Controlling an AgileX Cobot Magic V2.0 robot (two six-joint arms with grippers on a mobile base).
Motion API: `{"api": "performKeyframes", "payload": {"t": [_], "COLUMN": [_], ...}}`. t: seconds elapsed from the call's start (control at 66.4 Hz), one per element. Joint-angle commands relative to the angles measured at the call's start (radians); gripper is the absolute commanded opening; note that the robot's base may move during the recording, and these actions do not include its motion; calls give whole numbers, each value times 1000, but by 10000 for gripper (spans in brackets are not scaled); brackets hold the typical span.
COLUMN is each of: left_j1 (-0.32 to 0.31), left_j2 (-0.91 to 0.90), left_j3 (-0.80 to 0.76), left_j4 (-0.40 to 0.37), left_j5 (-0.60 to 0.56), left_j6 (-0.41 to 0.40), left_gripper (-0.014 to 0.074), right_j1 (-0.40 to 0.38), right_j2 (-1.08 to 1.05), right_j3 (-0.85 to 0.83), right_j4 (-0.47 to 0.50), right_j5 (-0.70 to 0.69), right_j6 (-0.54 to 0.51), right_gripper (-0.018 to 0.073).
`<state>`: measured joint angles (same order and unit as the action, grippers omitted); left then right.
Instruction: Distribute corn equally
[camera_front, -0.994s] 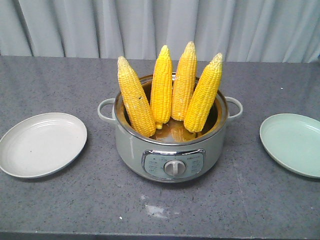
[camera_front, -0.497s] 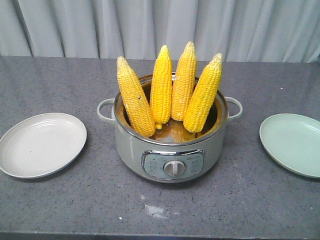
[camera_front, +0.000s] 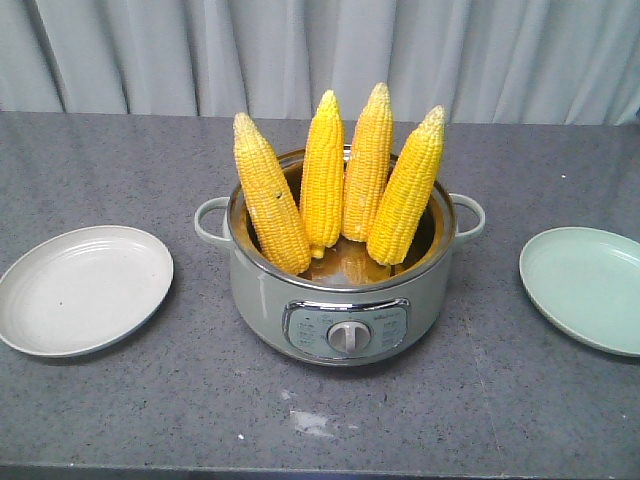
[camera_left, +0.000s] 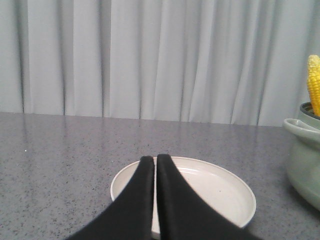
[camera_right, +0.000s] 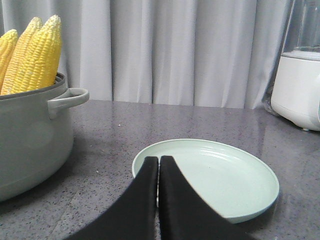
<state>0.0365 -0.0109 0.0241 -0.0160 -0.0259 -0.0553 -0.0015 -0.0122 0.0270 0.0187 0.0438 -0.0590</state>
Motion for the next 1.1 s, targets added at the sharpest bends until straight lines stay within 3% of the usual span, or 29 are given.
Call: {"api": "performKeyframes", "payload": {"t": [0.0, 0.181, 0.346, 0.482, 0.692, 0.828, 1.084], "left_j1": [4, 4, 4, 4, 4, 4, 4], "left_j2": [-16, -12, 73, 200, 452, 615, 790], "left_j3": [-31, -165, -348, -542, -855, -985, -1015], "left_j4": [-1, 0, 0, 0, 0, -1, -1], "left_j5": [-111, -111, -67, 61, 382, 549, 560], "left_j6": [-12, -12, -12, -12, -7, 76, 104], "left_gripper": [-6, -6, -6, -6, -6, -6, -6], "right_j1": [-2, -2, -2, -2, -2, -2, -2], "right_j2": [-5, -1, 78, 212, 451, 584, 740], "right_j3": [4, -70, -245, -431, -687, -788, -820], "right_j4": [-2, -1, 0, 0, 0, -3, -4], "right_j5": [-104, -66, 36, 169, 345, 397, 412], "right_j6": [-4, -4, -4, -4, -4, -5, -5], "right_gripper": [-8, -8, -8, -8, -8, -8, -8]}}
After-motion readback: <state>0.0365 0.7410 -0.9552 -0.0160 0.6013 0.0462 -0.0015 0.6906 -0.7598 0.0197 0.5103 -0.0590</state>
